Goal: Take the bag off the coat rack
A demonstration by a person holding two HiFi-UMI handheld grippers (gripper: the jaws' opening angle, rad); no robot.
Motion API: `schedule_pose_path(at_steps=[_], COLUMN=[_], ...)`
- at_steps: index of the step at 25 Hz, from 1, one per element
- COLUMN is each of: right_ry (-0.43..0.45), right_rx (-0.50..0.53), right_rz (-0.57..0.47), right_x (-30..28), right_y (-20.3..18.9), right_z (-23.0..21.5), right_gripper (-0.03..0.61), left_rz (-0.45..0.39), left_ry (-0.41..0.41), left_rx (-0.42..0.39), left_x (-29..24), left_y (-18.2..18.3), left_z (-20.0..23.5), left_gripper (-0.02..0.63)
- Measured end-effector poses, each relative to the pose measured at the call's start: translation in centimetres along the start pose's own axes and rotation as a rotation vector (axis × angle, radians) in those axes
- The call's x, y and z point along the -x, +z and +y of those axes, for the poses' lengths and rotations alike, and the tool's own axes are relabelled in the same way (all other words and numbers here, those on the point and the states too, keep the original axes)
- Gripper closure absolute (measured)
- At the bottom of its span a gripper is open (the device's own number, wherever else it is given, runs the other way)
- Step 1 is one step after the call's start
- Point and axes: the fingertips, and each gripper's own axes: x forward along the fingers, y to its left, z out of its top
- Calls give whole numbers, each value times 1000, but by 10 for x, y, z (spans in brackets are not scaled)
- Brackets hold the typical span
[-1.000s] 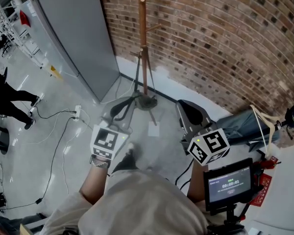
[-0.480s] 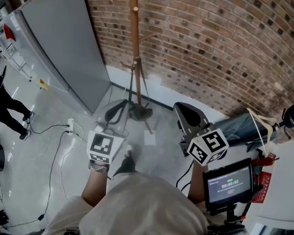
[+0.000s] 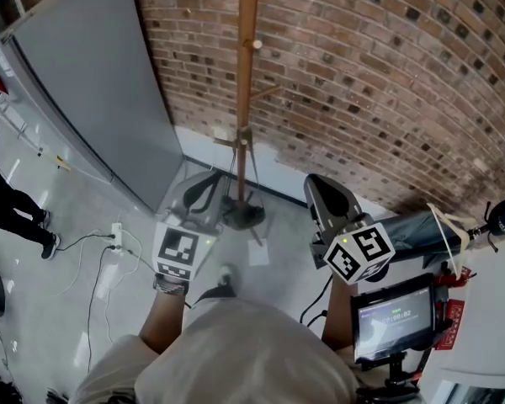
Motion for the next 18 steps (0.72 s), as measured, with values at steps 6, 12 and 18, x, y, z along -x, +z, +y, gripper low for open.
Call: schedule_pose_path(at_steps=[6,12,18], right_ry=[-23,-55,-84], right_rx=[-8,-3,0], right_rz=[1,5,24], right_x=[-44,-77,-97], right_y=[3,5,-1], right_z=[-8,-16,-20], right_gripper=[577,577,576], left_rz=[2,7,8], left_ry=[-26,-55,-76], left_rx=[3,12,28], left_x=[-24,-44,-57], left_y=[-5,-14,-22], left_z=[37,63,81], left_gripper=[614,614,614])
